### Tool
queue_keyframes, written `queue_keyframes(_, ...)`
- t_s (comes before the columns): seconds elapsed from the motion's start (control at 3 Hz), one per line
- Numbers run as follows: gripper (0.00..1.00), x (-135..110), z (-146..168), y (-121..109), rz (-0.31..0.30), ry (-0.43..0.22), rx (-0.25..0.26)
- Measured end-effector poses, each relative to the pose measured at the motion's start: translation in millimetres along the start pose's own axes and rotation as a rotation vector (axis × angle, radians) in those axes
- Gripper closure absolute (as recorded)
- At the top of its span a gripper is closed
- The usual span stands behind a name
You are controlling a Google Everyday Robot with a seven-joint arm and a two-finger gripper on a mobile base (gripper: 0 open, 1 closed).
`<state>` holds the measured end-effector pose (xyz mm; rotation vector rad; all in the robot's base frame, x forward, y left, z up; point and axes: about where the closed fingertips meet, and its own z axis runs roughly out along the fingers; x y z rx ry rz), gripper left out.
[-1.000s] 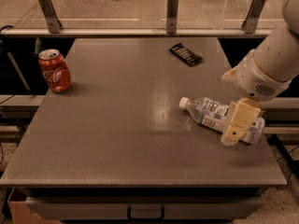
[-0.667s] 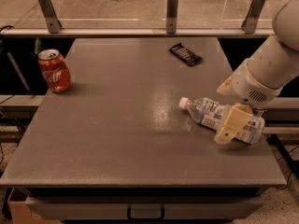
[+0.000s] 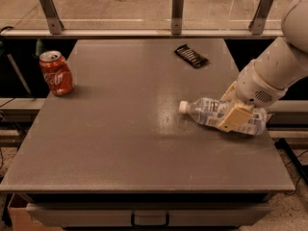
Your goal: Pick blue plastic bottle
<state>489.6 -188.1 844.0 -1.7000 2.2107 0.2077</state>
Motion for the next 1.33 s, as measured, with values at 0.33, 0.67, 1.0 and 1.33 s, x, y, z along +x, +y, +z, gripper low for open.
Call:
queue_keyframes(0.33, 0.87, -23.6, -7.8, -5.0, -0.047, -0.069, -0.02)
queue_keyframes(0.67, 1.0, -53.5, -37.5, -15.0, -0.092, -0.195, -0.02)
queue_keyframes(1.0, 1.0, -78.2, -86.6, -26.2, -0.093, -0.363, -0.01)
queue_keyframes(1.33, 1.0, -92.2, -104.4, -28.7, -0.105, -0.412, 0.007)
